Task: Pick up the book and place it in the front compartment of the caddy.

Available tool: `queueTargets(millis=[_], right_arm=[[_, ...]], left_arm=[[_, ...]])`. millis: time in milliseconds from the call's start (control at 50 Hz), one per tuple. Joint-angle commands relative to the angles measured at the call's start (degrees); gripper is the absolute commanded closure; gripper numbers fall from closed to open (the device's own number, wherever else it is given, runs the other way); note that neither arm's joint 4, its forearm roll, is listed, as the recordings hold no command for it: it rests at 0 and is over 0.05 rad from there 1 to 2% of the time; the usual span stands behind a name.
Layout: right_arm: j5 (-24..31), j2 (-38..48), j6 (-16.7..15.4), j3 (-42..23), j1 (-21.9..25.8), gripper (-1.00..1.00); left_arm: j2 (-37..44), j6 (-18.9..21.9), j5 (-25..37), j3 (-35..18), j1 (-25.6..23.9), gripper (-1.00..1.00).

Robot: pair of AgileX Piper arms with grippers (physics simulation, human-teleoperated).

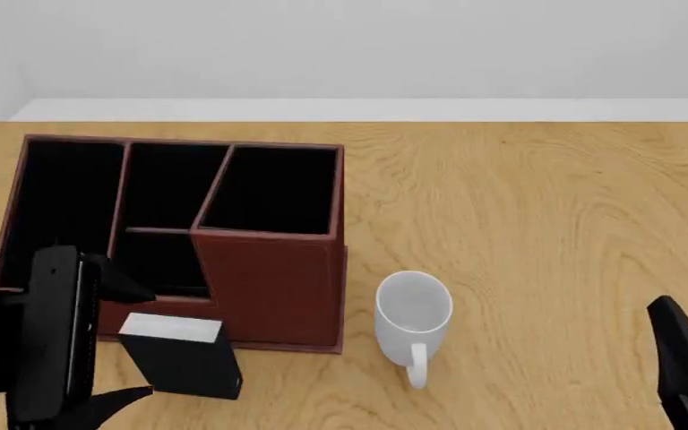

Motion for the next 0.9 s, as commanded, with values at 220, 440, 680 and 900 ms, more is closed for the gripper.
queueTargets(millis=[220, 440, 680, 900], right_arm=[[-0.75, 0.19, 0.11, 1.25, -0.80, -1.00], [-0.94, 0.13, 0.02, 1.88, -1.03, -1.00], [-0.88, -0.02, 0.10, 1.80, -1.06, -1.00], [-1.24, -0.03, 0.36, 2.22, -1.07, -1.00]], left_arm=[[11.15, 4.69, -1.54, -4.27, 2.21, -1.00], [14.67, 4.96, -4.75, -3.78, 3.56, -1.00], [17.42, 3.86, -8.15, -1.87, 1.82, -1.00], [19.38, 2.38, -10.62, 0.42, -0.17, -1.00]])
